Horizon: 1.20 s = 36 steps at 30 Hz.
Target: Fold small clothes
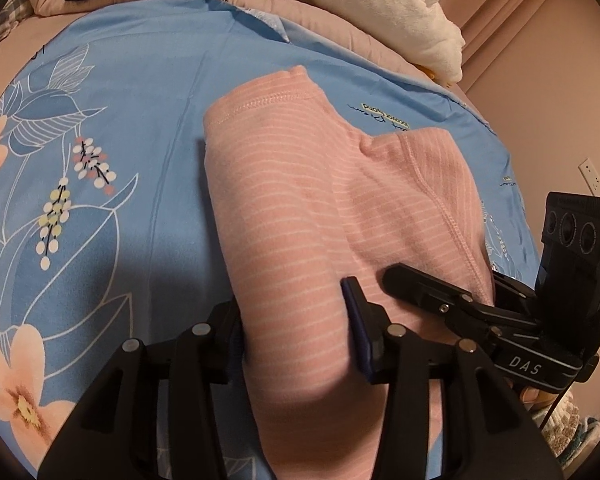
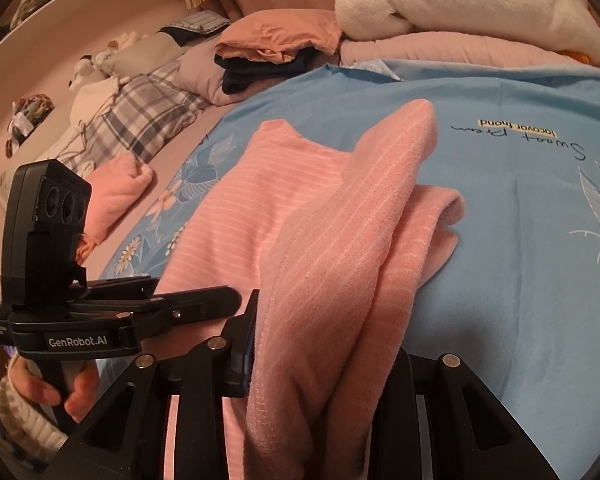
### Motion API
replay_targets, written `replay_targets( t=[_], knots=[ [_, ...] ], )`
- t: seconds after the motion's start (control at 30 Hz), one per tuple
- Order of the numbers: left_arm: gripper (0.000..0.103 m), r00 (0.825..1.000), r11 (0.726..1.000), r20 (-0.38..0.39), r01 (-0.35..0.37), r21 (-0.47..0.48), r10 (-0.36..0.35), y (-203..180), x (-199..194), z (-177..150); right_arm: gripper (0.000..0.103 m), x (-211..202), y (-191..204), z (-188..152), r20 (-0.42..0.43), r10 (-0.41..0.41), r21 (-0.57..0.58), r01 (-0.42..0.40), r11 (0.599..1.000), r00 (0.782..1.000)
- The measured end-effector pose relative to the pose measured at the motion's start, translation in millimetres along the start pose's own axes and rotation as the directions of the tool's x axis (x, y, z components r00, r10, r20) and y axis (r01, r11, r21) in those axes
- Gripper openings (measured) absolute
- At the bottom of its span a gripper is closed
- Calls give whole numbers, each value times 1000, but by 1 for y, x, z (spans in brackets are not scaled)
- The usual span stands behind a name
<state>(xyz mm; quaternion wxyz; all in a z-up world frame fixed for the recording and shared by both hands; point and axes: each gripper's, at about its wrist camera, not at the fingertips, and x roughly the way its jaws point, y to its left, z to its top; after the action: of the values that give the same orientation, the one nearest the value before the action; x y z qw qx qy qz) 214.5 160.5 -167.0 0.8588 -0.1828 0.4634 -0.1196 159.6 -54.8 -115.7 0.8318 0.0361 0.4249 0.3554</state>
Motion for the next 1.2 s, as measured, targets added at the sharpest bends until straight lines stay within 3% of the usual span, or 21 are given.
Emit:
replay_targets(
  t=[0.13, 0.27, 0.33, 0.57, 1.03, 1.2],
  knots=[
    [63, 999, 999, 6, -43, -7, 43, 2, 1, 2, 37, 0, -7, -2, -15, 8, 41, -8, 999, 1000],
    [68, 999, 998, 5, -52, -23, 52, 7, -4, -3, 53, -5, -17, -5, -22, -11, 77, 12, 997, 1000],
    [68, 999, 998, 4, -54, -25, 54, 8, -8, -6, 56, -9, -26, -9, -24, -7, 115, 10, 993, 1000],
    [68, 997, 997, 5, -79, -17, 79, 7, -22, -17, 56, -26, -33, -18, -21, -31, 142, 33, 989, 999],
    [73, 992, 992, -16, -125, -32, 124, 6, -29, -40, 56, -26, -22, -23, -79, -122, 71, 128, 989, 989],
    [72, 991, 991, -12, -135, -8, 135, -1, -37, -48, 56, -37, -13, -29, -77, -96, 39, 99, 994, 992]
  ],
)
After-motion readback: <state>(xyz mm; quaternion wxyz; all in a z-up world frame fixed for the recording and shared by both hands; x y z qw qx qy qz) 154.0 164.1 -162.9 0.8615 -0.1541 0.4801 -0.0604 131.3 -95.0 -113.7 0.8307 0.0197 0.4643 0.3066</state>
